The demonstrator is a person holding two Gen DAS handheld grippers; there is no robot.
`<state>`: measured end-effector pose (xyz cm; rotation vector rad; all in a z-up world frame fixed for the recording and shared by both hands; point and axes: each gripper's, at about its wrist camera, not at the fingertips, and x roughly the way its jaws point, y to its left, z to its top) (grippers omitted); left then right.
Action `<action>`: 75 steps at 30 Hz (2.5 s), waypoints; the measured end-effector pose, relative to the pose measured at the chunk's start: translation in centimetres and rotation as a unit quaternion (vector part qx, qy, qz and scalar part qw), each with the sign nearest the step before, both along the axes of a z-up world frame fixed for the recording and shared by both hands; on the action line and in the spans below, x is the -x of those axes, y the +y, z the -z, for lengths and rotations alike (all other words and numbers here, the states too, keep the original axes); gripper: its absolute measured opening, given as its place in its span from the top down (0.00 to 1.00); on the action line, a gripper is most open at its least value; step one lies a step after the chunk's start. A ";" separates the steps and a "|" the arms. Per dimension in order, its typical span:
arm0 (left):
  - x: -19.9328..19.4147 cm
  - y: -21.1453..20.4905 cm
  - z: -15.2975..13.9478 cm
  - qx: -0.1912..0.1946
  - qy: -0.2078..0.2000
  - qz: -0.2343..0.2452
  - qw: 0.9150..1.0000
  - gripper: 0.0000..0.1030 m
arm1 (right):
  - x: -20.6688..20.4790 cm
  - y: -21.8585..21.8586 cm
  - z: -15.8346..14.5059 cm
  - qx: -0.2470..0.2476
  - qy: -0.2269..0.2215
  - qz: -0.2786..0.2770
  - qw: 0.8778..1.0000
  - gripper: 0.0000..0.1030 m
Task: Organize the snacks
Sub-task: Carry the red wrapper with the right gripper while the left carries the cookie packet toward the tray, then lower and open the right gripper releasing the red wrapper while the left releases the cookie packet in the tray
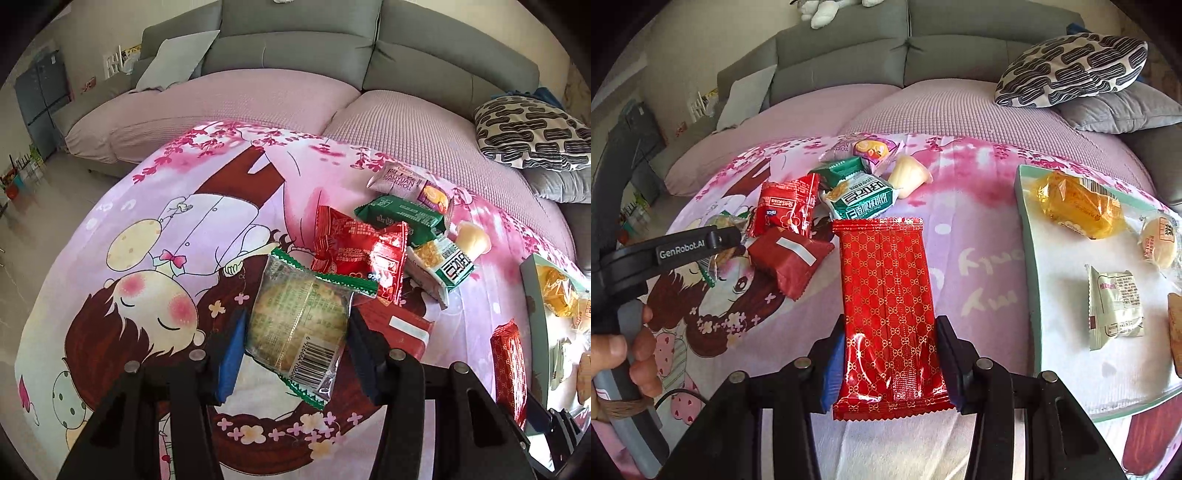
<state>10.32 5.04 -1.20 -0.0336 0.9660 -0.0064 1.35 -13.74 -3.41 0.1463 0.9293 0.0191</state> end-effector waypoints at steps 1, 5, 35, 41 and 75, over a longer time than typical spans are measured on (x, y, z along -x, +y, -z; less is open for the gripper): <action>0.2 -0.1 -0.3 0.000 -0.005 0.001 1.000 0.47 | 0.1 -0.1 -0.1 -0.003 -0.002 0.001 1.000 0.54; 0.8 -1.0 -1.4 -0.002 -0.019 0.009 1.000 0.47 | 0.7 -0.6 -0.7 -0.009 -0.009 0.004 1.000 0.54; 5.1 -16.3 -3.9 0.005 -0.048 0.177 0.983 0.47 | 6.5 -14.0 -3.6 -0.024 -0.057 0.168 0.984 0.54; 6.4 -20.2 -4.0 -0.002 -0.055 0.223 0.973 0.47 | 8.5 -18.0 -3.6 -0.025 -0.059 0.226 0.972 0.54; 3.9 -28.4 1.2 0.002 -0.041 0.276 0.960 0.46 | 6.9 -22.2 -0.3 -0.011 -0.028 0.265 0.964 0.54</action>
